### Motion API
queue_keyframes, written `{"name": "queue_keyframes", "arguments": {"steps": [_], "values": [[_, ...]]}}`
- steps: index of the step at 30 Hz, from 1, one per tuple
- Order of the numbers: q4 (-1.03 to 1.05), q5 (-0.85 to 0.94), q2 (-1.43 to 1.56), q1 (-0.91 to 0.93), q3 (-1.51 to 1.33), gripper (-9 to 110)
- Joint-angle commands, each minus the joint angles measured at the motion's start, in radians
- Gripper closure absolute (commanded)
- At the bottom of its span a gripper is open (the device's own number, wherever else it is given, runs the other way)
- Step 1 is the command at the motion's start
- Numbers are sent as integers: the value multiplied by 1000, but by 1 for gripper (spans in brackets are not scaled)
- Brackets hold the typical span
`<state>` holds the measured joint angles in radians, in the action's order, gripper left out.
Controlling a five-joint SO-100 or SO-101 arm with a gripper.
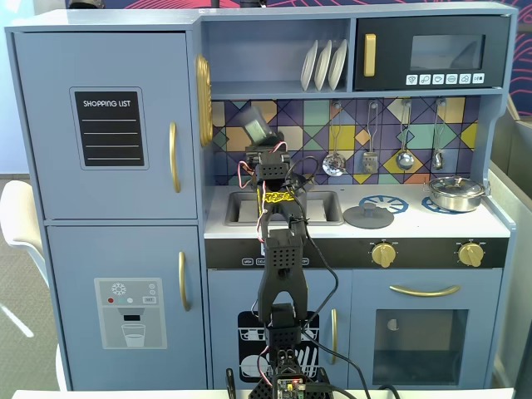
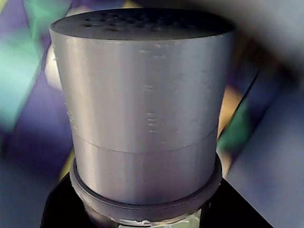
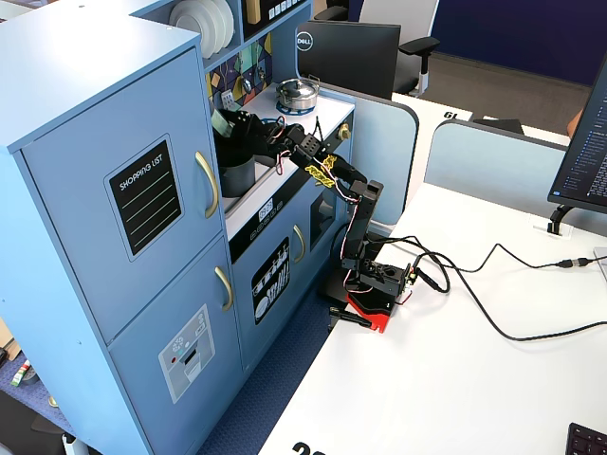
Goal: Put salt in the gray recipient
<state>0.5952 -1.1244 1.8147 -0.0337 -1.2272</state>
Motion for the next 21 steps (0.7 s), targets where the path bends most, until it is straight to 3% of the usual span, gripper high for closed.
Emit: {"name": "queue_keyframes", "arguments": {"steps": [1,4,9,12,21], "values": [[-230,37,25,-25,66,101],[-135,11,11,-6,112,101],[232,-51,-6,49,123,101],[311,-52,-15,52,120,101],[-189,37,-18,-12,124,101]]}}
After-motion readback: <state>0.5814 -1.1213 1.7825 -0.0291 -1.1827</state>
